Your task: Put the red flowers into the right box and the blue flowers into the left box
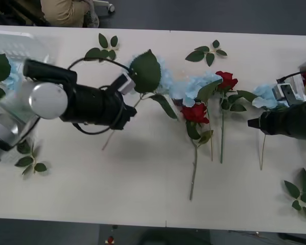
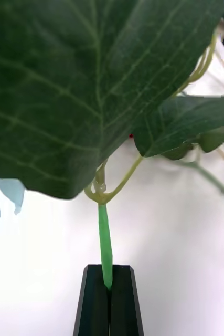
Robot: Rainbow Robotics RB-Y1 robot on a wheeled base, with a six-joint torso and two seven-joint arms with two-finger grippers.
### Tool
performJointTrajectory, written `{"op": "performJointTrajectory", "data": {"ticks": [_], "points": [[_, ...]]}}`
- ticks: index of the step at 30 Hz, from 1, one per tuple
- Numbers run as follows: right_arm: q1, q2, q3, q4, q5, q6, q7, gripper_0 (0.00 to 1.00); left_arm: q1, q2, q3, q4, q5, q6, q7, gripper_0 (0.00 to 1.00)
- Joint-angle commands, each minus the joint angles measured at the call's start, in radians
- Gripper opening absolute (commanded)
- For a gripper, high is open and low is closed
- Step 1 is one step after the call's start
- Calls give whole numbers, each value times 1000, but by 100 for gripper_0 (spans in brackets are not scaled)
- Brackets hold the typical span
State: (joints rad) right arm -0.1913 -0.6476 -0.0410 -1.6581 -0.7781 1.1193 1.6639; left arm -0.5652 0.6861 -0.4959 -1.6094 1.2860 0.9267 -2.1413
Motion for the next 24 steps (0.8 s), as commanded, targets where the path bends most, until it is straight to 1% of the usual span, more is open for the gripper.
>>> {"op": "performJointTrajectory", "data": {"ticks": [1,5,8,11,12,14,16,18,21,23,24], "points": [[-2,2,20,-5,16,-21,-16,100,-122,173,99,-37,55,124,83,0],[-2,22,20,6,36,-32,-41,100,-174,372,143,-35,58,245,83,0],[-2,26,20,6,53,-32,-105,100,-179,481,145,-35,32,285,78,0],[-2,40,21,11,94,-30,-144,100,-174,572,145,-23,-66,293,66,1],[-2,43,21,11,102,-30,-144,100,-173,584,145,-15,-85,293,63,1],[-4,57,21,11,134,-29,-148,100,-174,604,145,17,-188,297,52,1],[-4,71,21,11,168,-30,-158,100,-174,604,145,45,-313,299,44,1],[-5,79,21,18,189,-35,-167,100,-173,602,135,72,-384,317,35,1],[-10,91,21,58,197,-69,-177,100,-174,601,74,123,-484,325,31,1],[-14,97,21,73,197,-84,-181,100,-174,598,50,140,-507,325,29,1],[-22,109,21,109,204,-111,-184,100,-174,587,-10,180,-553,313,31,0]]}}
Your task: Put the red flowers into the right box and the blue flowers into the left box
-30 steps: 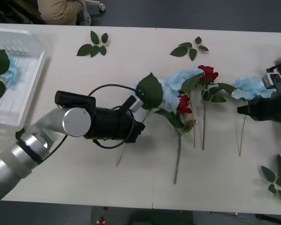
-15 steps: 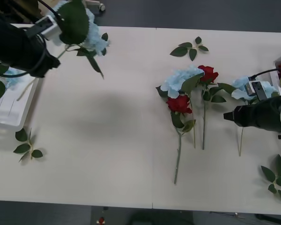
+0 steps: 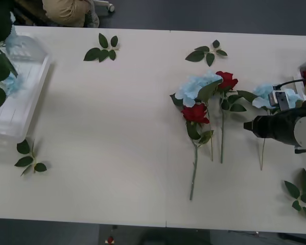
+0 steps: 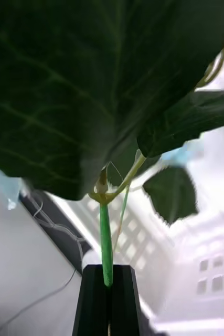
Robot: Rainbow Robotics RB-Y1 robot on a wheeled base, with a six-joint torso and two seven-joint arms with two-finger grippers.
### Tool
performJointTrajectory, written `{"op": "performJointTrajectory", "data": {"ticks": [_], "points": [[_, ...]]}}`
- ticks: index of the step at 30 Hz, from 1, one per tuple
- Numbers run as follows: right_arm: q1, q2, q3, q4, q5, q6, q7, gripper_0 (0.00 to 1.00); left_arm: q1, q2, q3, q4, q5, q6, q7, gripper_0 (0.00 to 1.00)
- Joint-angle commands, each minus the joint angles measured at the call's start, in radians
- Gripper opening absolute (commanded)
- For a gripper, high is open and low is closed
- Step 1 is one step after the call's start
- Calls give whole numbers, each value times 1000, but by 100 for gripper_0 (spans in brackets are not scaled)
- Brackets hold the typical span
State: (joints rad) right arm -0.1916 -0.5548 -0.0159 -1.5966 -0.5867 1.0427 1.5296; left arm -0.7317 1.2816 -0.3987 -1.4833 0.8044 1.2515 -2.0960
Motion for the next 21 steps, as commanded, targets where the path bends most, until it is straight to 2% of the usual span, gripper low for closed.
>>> {"op": "performJointTrajectory", "data": {"ticks": [1,5,12,13,14,15,16,18,20,21], "points": [[-26,21,-4,67,18,-46,-49,100,-8,-21,-130,78,-97,-32,-16,0],[-48,30,-4,116,28,-66,-51,100,-8,-74,-177,167,-169,-104,-15,0],[-65,30,-4,153,38,-75,-51,100,-8,-162,-180,288,-225,-153,-16,3],[-65,30,-4,152,38,-76,-52,94,-8,-171,-186,307,-231,-169,-16,3],[-65,30,-4,152,39,-76,-54,81,-8,-173,-195,316,-232,-182,-16,5],[-66,30,-4,152,41,-78,-55,65,-8,-174,-213,327,-229,-213,-16,17],[-66,30,-4,152,41,-79,-55,57,-8,-173,-223,330,-225,-236,-16,29],[-66,32,-4,153,42,-81,-60,31,-6,-166,-247,333,-197,-297,-19,68],[-66,32,-4,152,44,-82,-62,18,-8,-160,-252,330,-177,-307,-21,78],[-66,32,-4,153,45,-82,-65,6,-6,-151,-252,322,-154,-307,-26,83]]}}
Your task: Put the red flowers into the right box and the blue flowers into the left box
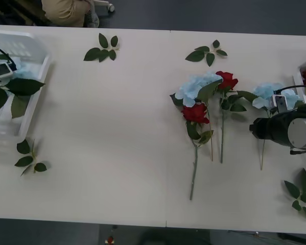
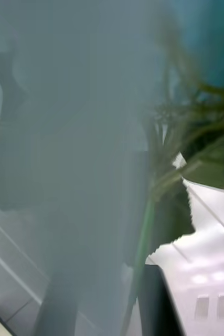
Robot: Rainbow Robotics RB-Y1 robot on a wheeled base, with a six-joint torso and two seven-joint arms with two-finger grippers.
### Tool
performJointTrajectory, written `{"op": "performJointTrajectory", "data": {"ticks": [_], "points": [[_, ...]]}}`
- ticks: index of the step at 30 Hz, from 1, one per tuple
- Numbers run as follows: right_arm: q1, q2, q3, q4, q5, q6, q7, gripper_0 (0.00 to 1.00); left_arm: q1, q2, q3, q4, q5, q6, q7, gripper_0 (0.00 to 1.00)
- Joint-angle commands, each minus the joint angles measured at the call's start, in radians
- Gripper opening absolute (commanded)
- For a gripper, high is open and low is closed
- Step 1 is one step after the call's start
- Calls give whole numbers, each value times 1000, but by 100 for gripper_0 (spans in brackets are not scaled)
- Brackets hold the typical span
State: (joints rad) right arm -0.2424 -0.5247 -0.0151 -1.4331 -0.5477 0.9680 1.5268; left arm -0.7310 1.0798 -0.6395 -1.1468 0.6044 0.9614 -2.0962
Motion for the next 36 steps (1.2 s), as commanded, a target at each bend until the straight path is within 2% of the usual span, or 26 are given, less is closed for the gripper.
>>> {"op": "performJointTrajectory", "data": {"ticks": [1,2,8,11,13,19,22,28,36], "points": [[-15,0,-5,-12,6,-8,-62,3,-7,52,-11,-19,54,-16,-27,84],[-14,0,-5,-12,6,-8,-62,0,-8,58,-9,-24,61,-16,-28,86],[-14,2,-2,-10,9,-14,-53,0,-8,88,-11,-57,120,-16,-39,91],[-14,-3,-6,-10,0,-18,-47,0,-7,123,-11,-96,222,-13,-71,100],[-14,-5,-16,-10,-8,-20,-40,0,-8,146,-2,-114,324,-1,-123,100],[-12,-3,-77,-18,-57,-18,-11,0,-7,154,113,-120,569,95,-278,100],[-8,-3,-138,-20,-155,-17,58,0,-8,150,221,-142,679,174,-354,100],[12,-3,-284,-18,-396,51,228,0,-7,42,414,-176,850,307,-401,100],[25,-18,-399,-20,-653,113,492,0,-5,-139,432,-113,1025,255,-403,100]]}}
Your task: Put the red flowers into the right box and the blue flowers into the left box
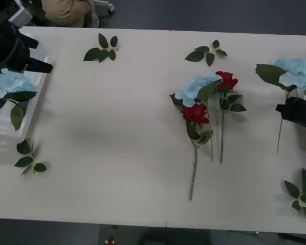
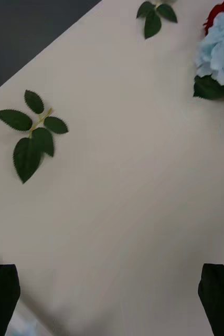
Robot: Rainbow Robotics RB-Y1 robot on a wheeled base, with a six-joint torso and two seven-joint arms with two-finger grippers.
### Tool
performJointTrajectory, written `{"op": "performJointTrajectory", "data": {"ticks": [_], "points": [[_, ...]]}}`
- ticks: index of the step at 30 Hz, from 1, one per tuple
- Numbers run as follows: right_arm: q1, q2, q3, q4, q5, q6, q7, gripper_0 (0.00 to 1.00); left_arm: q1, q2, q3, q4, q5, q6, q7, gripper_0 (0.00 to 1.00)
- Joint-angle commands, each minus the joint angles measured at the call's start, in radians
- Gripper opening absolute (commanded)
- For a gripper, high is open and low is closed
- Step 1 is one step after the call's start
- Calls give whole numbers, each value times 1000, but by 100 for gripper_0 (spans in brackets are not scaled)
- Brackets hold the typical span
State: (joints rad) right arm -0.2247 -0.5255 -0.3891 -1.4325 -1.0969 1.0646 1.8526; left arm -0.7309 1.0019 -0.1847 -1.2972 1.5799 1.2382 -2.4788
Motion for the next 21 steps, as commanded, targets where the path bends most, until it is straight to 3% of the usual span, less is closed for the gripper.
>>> {"op": "performJointTrajectory", "data": {"ticks": [1,8,21], "points": [[10,-19,-44,-20,-155,23,204,0,-5,-92,-22,58,74,-28,-23,100],[24,-15,-70,-20,-486,14,453,0,-2,-264,-24,187,213,-28,-31,100],[24,107,6,-19,-916,127,853,0,70,-516,-22,194,348,-31,-49,100]]}}
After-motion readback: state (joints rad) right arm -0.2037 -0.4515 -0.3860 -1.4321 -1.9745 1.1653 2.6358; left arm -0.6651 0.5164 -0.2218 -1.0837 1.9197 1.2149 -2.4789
